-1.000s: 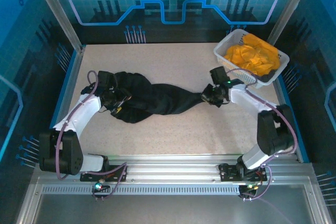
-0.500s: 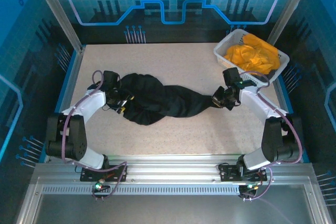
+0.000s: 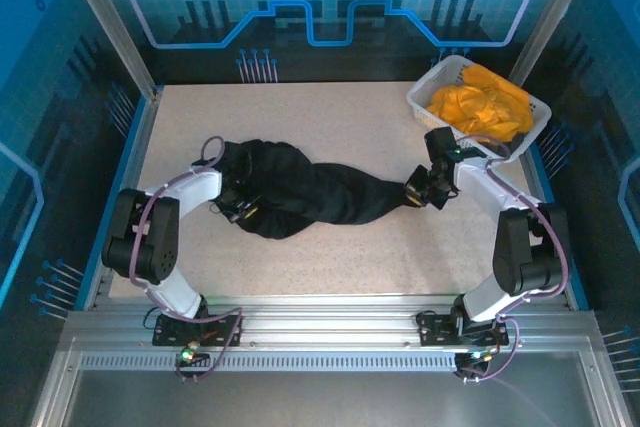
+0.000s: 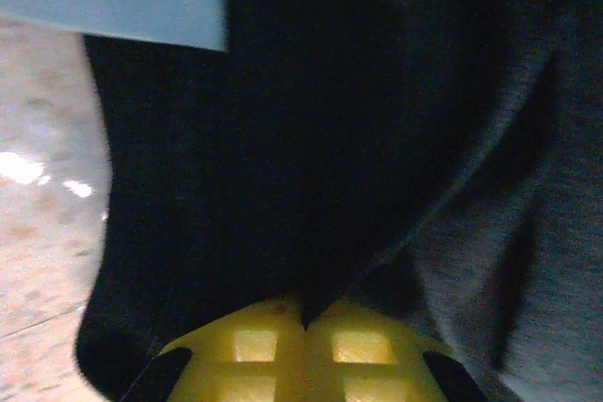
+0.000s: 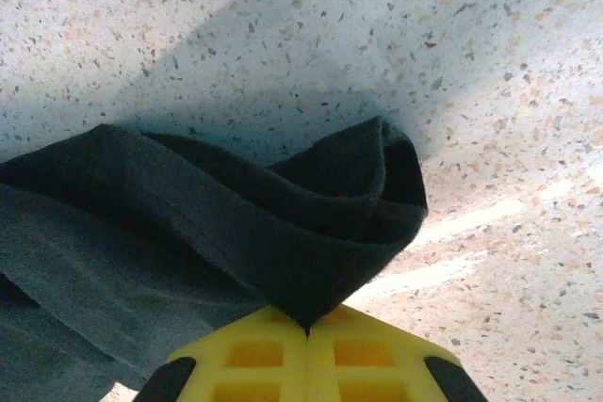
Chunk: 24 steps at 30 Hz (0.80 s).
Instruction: Fold and stack the t-shirts
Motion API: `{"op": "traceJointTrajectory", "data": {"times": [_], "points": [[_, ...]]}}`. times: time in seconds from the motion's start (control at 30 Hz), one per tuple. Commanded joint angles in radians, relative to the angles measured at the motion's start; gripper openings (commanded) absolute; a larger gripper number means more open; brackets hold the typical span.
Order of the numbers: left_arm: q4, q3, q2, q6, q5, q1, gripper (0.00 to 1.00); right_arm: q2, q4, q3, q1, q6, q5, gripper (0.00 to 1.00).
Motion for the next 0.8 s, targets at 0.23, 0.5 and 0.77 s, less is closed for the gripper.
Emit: {"op": "traceJointTrajectory", "data": {"times": [0.23, 0.5, 0.77], "points": [[-0.250, -0.055, -0.293, 0.044, -0.223, 0.020, 0.50, 0.028, -0.069, 0.056, -0.044, -0.077, 0.018, 0.00], [-0.246, -0.129, -0.381, -0.146, -0.018, -0.018, 0.64, 0.032, -0.114, 0.079, -0.034, -0.110, 0.029, 0.34], [-0.037, -0.194, -0.229, -0.273, 0.049, -0.040, 0.64, 0.008, -0.021, -0.016, 0.031, -0.086, -0.062, 0.50]]}}
